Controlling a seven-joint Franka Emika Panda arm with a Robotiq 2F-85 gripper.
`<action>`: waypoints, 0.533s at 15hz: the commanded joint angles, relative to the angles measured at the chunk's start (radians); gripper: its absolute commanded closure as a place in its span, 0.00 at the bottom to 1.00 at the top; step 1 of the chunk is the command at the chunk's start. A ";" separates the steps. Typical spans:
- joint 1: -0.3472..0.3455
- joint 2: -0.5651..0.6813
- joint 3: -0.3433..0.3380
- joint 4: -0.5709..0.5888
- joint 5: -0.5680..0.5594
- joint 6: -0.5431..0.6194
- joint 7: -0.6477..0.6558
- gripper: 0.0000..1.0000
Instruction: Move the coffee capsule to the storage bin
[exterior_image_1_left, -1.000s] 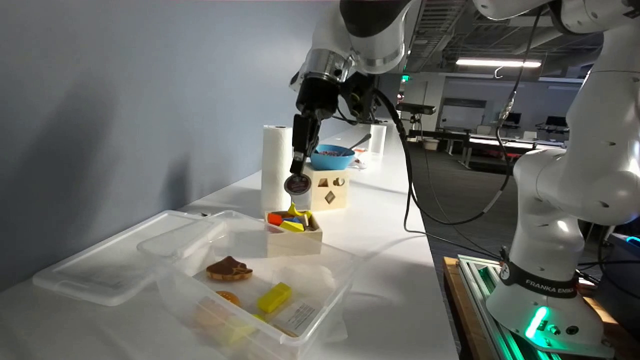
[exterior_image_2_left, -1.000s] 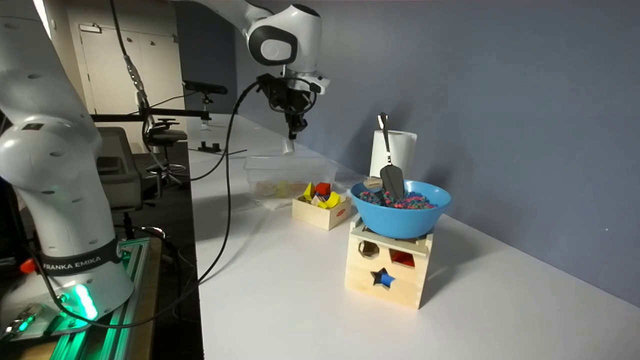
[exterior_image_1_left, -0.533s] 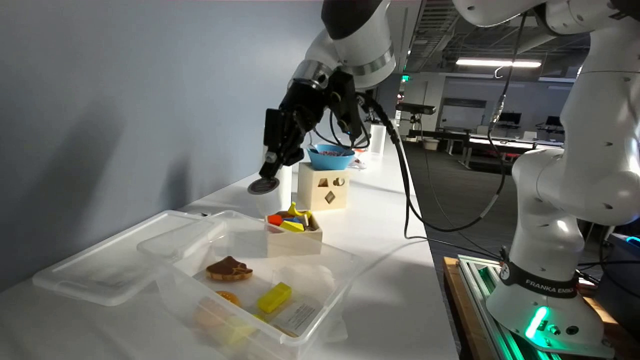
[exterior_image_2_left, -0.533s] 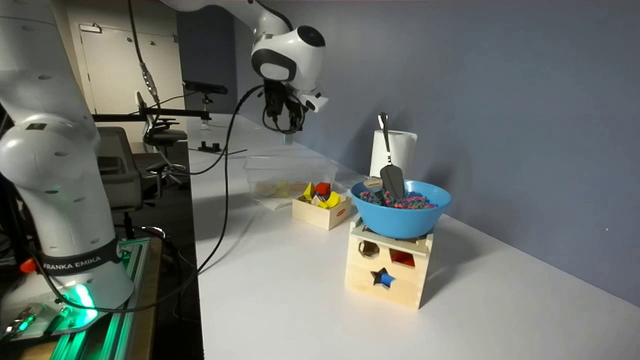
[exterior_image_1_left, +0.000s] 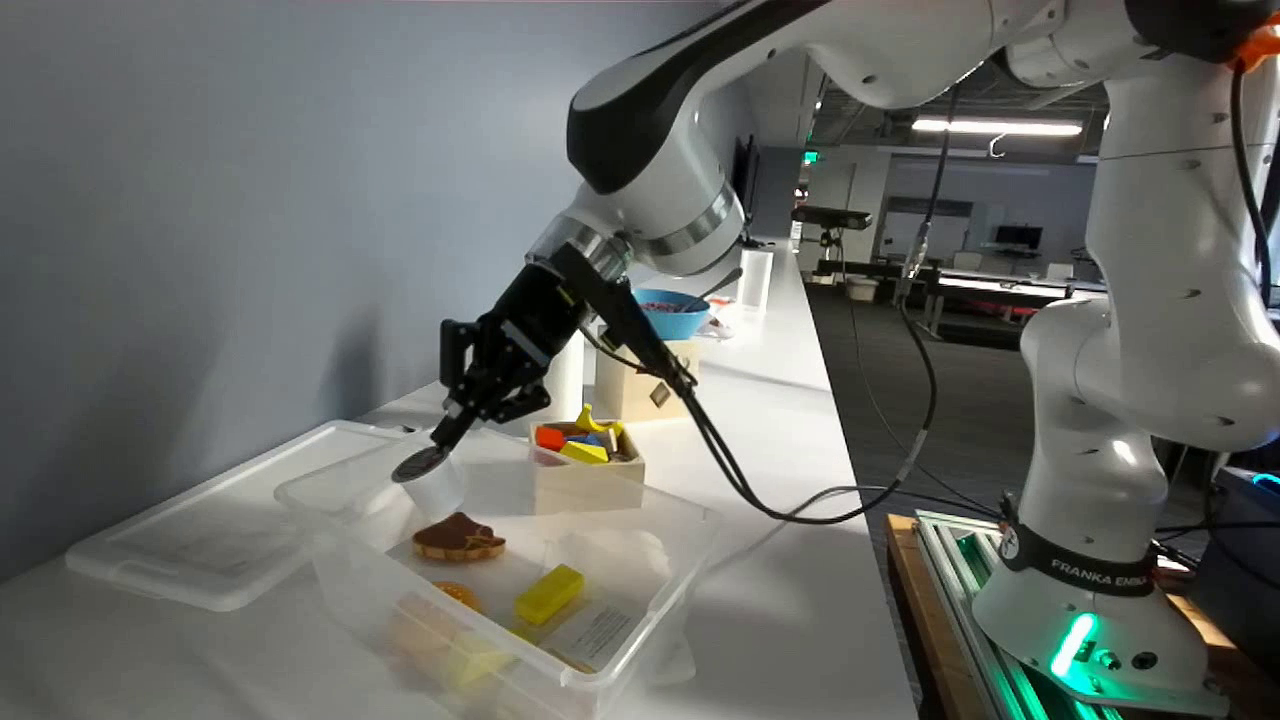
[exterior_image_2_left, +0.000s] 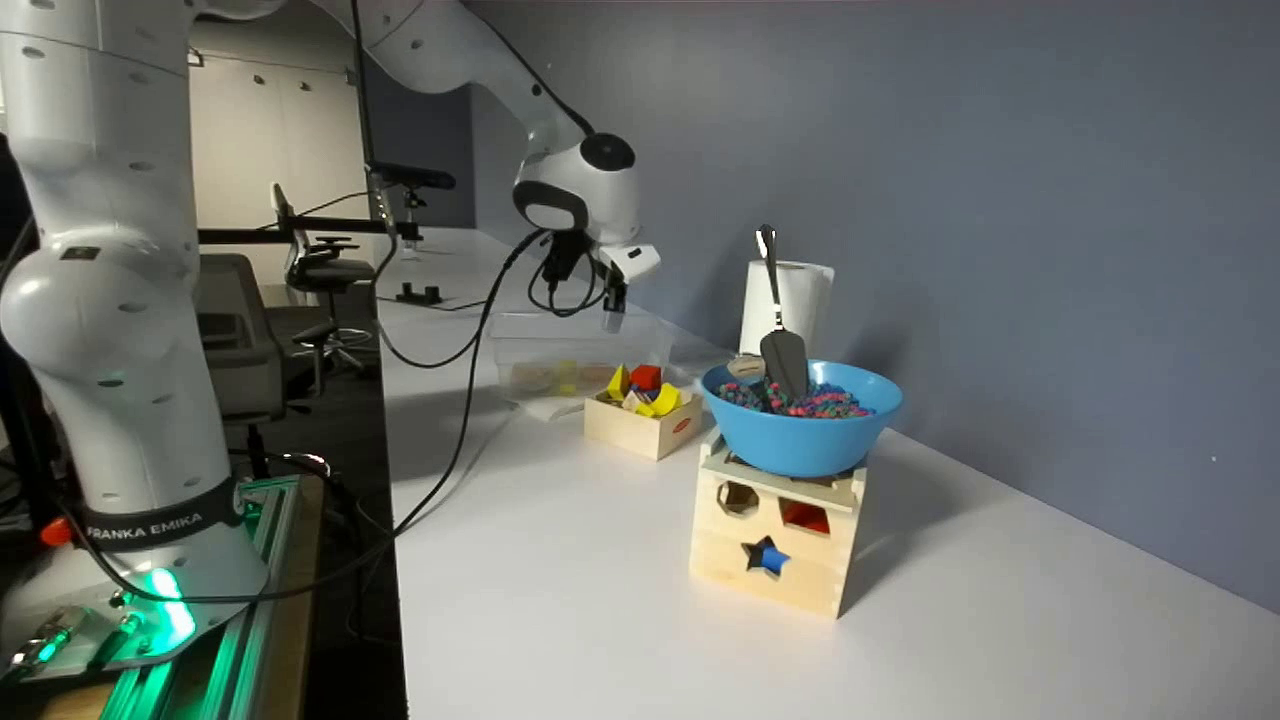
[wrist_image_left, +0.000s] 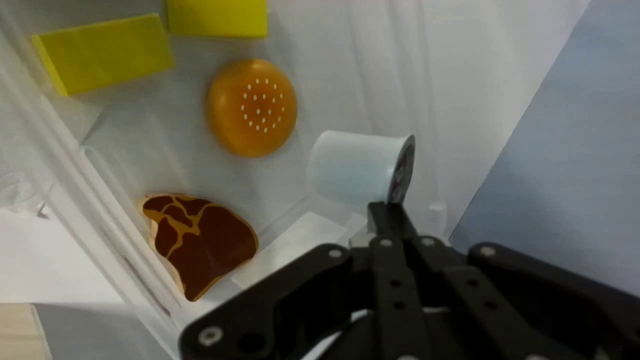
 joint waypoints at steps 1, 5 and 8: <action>0.026 0.078 0.019 0.058 0.022 0.145 0.124 1.00; 0.052 0.128 0.026 0.083 0.019 0.247 0.195 1.00; 0.056 0.145 0.034 0.098 0.028 0.271 0.204 1.00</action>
